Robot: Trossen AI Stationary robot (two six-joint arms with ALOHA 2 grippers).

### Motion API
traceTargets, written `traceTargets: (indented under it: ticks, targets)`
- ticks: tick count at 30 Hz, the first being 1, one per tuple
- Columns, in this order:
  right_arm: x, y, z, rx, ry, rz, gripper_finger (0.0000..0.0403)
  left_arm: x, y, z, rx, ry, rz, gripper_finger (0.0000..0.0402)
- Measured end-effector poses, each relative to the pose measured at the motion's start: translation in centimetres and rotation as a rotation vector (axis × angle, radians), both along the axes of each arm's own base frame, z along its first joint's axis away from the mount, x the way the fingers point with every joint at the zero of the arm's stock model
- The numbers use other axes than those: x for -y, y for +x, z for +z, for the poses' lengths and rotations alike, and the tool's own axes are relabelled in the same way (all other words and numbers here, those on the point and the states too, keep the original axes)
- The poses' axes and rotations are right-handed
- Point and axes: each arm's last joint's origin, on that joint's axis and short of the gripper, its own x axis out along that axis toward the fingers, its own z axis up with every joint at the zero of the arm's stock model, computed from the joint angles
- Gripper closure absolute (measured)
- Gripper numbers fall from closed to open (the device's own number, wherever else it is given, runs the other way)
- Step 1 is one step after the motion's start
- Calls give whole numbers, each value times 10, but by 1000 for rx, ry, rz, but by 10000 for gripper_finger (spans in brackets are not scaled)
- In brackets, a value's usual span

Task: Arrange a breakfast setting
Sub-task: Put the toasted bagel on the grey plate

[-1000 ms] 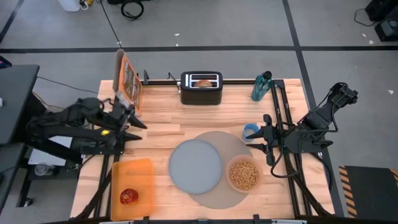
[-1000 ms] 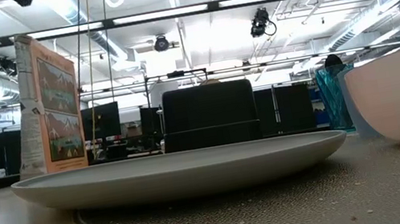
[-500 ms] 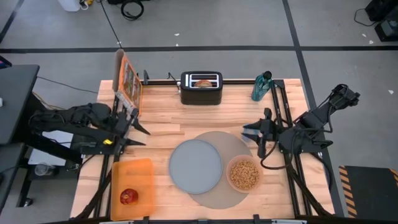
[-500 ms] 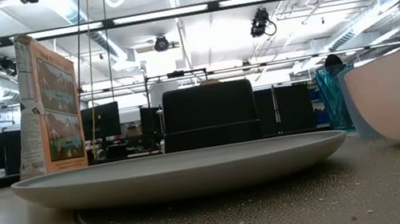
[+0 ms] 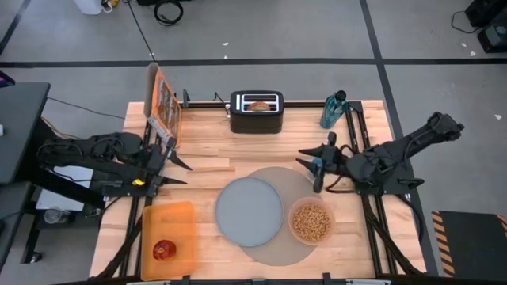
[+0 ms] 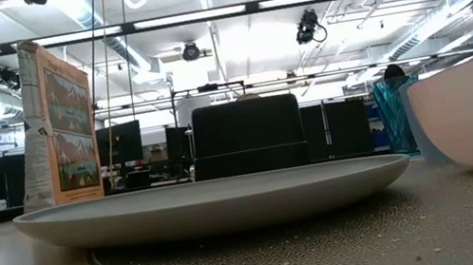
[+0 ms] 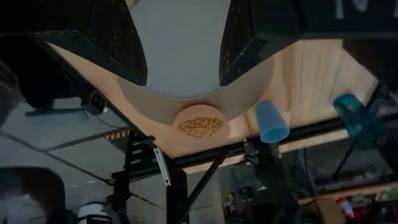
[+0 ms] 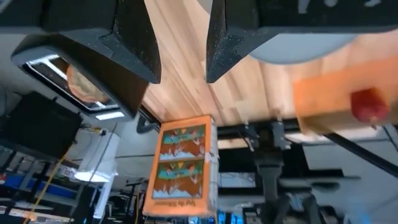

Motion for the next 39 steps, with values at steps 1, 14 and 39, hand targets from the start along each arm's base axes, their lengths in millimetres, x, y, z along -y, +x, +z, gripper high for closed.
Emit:
traceTargets:
  ticks: [1,14,39]
  targets:
    - [2,1,-3,-7,-4,-7,268,0,1,0,-7,-8,11,194]
    - [56,26,-13,68,19,-19,270,-3,22,-3,10,191,149,194]
    - [203,98,-13,-170,-51,177,272,-4,43,-58,174,-149,363,194]
